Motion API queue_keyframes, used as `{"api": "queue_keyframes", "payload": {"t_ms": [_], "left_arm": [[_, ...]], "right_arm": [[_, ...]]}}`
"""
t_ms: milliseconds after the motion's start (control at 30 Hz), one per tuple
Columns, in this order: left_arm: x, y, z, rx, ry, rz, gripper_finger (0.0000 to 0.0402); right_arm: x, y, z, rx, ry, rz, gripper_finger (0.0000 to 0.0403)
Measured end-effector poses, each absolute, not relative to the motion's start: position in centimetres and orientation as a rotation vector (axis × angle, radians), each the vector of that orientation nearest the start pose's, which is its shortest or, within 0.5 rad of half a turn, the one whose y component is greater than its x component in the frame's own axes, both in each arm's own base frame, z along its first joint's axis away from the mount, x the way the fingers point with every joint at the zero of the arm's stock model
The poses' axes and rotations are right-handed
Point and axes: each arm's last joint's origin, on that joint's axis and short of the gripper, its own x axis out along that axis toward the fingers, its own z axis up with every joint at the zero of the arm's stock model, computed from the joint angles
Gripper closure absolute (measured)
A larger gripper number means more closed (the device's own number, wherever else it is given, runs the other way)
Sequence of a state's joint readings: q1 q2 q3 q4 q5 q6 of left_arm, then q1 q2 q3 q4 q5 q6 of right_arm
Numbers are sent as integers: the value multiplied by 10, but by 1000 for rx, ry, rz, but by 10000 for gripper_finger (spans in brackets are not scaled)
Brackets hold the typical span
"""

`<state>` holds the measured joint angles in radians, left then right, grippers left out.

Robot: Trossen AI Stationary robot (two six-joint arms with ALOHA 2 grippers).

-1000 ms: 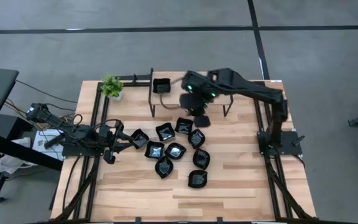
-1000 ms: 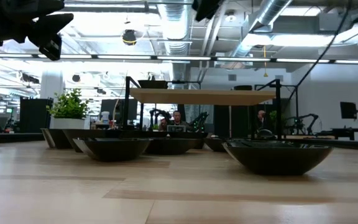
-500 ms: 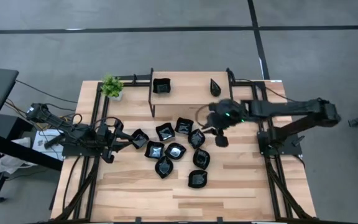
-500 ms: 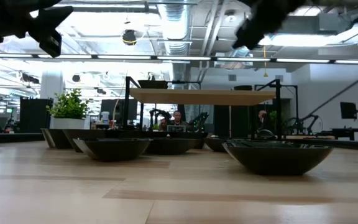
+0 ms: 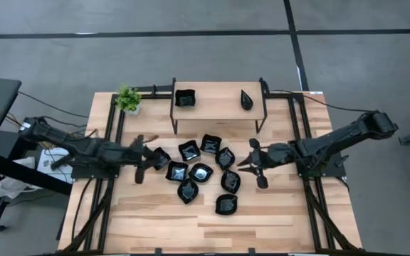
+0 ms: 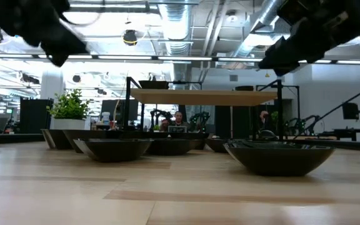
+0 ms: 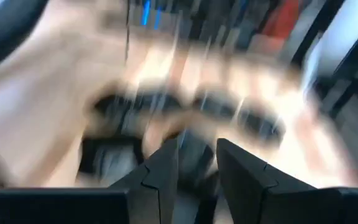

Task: Pick & Place Mini shaped plates
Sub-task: Stack the black distorted square plate on top of the black distorted square plate on the shelf

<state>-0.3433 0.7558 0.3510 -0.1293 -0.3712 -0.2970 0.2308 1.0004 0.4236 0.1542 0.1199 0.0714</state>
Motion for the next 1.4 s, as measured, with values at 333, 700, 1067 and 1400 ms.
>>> {"api": "queue_keyframes", "payload": {"t_ms": [333,700,1067,1400], "left_arm": [[171,-30,195,-136,848,260,289],[157,10,173,-532,1038,553,289],[152,14,151,-555,1117,537,289],[147,14,136,-553,1146,548,289]], "right_arm": [[200,59,195,-10,396,149,333],[197,70,194,-14,401,200,333],[197,70,194,-13,400,200,333],[197,70,195,-13,397,199,333]]}}
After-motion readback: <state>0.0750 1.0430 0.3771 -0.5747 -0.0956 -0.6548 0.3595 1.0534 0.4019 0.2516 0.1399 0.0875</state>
